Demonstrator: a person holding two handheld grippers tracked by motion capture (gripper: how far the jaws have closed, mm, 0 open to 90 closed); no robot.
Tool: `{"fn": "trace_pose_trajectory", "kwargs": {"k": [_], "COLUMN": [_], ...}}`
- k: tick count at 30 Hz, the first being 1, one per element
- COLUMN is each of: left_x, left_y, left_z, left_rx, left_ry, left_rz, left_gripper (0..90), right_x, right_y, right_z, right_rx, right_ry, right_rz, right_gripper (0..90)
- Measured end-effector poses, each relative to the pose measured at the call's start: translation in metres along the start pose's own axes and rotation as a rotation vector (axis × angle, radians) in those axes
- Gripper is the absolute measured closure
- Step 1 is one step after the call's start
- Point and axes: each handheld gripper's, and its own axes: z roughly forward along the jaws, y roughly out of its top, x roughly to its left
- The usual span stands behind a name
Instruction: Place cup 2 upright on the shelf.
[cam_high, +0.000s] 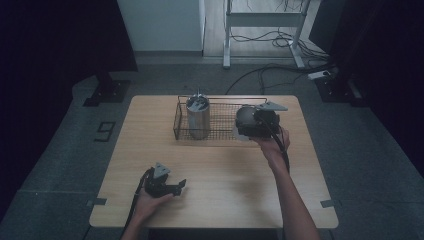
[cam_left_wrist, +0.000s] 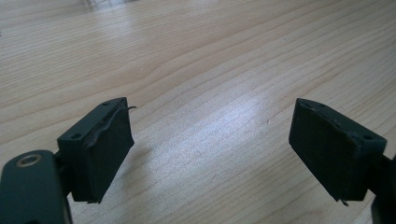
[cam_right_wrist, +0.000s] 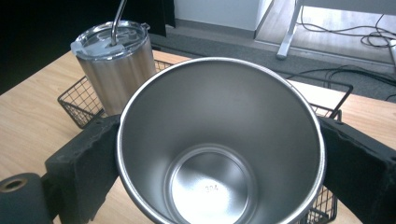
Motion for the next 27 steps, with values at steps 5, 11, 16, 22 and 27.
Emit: {"fn": "trace_pose_trajectory", "kwargs": {"k": [5, 11, 16, 22, 27], "left_x": [-0.001, 0.001, 0.001, 0.000, 0.001], "left_y": [-0.002, -0.002, -0.002, -0.002, -0.003], "left_z": [0.005, 0.004, 0.003, 0.004, 0.004], "left_rx": [0.016, 0.014, 0.012, 0.014, 0.017], "left_ry": [0.004, 0.010, 0.010, 0.010, 0.013], "left_rz": [0.010, 0.007, 0.003, 0.009, 0.012], "left_gripper": [13.6, 13.6, 13.8, 13.8, 13.9], "right_x": [0.001, 0.004, 0.007, 0.007, 0.004], "right_y": [0.003, 0.005, 0.009, 0.015, 0.019], "right_z": [0.010, 0.025, 0.032, 0.041, 0.048], "right_rx": [0.007, 0.025, 0.029, 0.045, 0.044], "right_ry": [-0.009, -0.010, -0.014, -0.020, -0.028], "right_rz": [-0.003, -0.008, -0.008, -0.006, 0.002], "right_gripper": [5.6, 5.6, 5.6, 5.6, 5.6]}}
